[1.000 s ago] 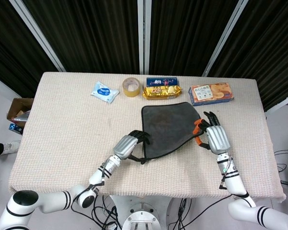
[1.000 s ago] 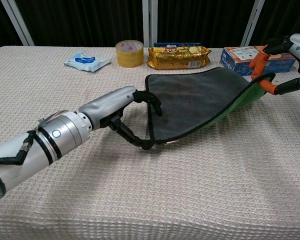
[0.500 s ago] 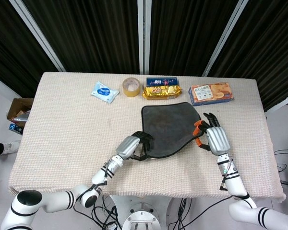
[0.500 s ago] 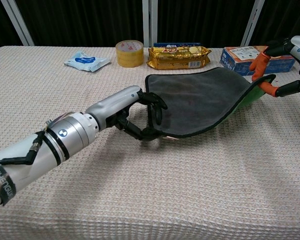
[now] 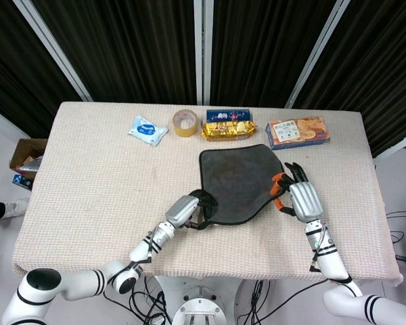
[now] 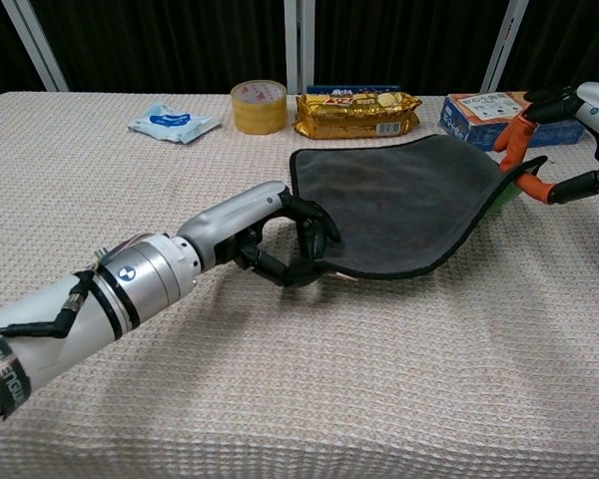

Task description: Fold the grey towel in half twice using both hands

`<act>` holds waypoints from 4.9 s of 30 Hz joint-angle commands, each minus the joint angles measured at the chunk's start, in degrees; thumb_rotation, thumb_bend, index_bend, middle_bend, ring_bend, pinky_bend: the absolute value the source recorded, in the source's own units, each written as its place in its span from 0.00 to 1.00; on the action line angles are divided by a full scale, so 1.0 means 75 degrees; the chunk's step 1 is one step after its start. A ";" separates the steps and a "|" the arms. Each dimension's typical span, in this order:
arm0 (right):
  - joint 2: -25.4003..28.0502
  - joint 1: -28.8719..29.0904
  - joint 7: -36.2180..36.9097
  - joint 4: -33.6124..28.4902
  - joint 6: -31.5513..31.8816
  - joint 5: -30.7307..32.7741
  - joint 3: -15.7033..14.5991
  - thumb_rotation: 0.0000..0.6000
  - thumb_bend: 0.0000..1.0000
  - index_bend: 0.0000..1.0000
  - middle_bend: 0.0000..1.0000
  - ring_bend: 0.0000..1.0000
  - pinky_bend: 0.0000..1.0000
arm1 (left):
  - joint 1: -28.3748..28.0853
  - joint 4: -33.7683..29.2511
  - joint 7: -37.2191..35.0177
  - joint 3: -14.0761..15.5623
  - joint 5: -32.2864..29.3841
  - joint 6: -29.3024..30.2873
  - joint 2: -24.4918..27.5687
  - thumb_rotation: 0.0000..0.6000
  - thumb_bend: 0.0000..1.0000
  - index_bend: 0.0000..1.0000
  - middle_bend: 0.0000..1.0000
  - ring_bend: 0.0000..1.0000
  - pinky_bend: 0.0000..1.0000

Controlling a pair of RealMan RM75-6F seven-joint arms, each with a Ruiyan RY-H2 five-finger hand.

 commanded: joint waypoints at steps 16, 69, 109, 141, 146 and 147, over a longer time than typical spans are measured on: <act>0.0535 -0.0180 -0.0567 -0.1179 0.0128 -0.0933 -0.0884 1.00 0.39 0.65 0.32 0.06 0.00 | 0.0718 -0.1477 -0.0459 0.1105 0.0947 0.0980 0.1862 1.00 0.53 0.66 0.31 0.20 0.14; -0.0977 0.0635 -0.3074 -0.0375 -0.0924 0.2340 0.0904 1.00 0.41 0.67 0.28 0.00 0.00 | -0.1465 -0.0202 0.1419 -0.0678 -0.3059 -0.3279 0.2373 1.00 0.53 0.66 0.22 0.14 0.11; -0.1674 0.1330 -0.2469 0.1325 -0.1354 0.2372 0.1151 1.00 0.42 0.66 0.28 0.00 0.00 | -0.1430 -0.0454 0.4148 -0.0794 -0.4543 -0.1466 0.2316 1.00 0.38 0.20 0.10 0.12 0.10; 0.0394 0.1131 -0.1019 0.1039 -0.1098 -0.0724 -0.0657 1.00 0.11 0.44 0.19 0.00 0.00 | 0.1674 -0.4829 0.3236 -0.0129 -0.1785 0.2444 0.5232 1.00 0.30 0.19 0.10 0.12 0.10; 0.0193 0.1252 -0.0736 0.2023 -0.1030 -0.1253 -0.0962 1.00 0.11 0.48 0.20 0.00 0.00 | 0.1870 -0.5063 0.3321 -0.0036 -0.1682 0.2493 0.5377 1.00 0.30 0.19 0.10 0.12 0.10; 0.0061 0.1291 -0.0630 0.2350 -0.0979 -0.1347 -0.0988 1.00 0.11 0.48 0.20 0.00 0.00 | 0.1911 -0.5128 0.3339 -0.0028 -0.1675 0.2498 0.5413 1.00 0.30 0.19 0.10 0.12 0.10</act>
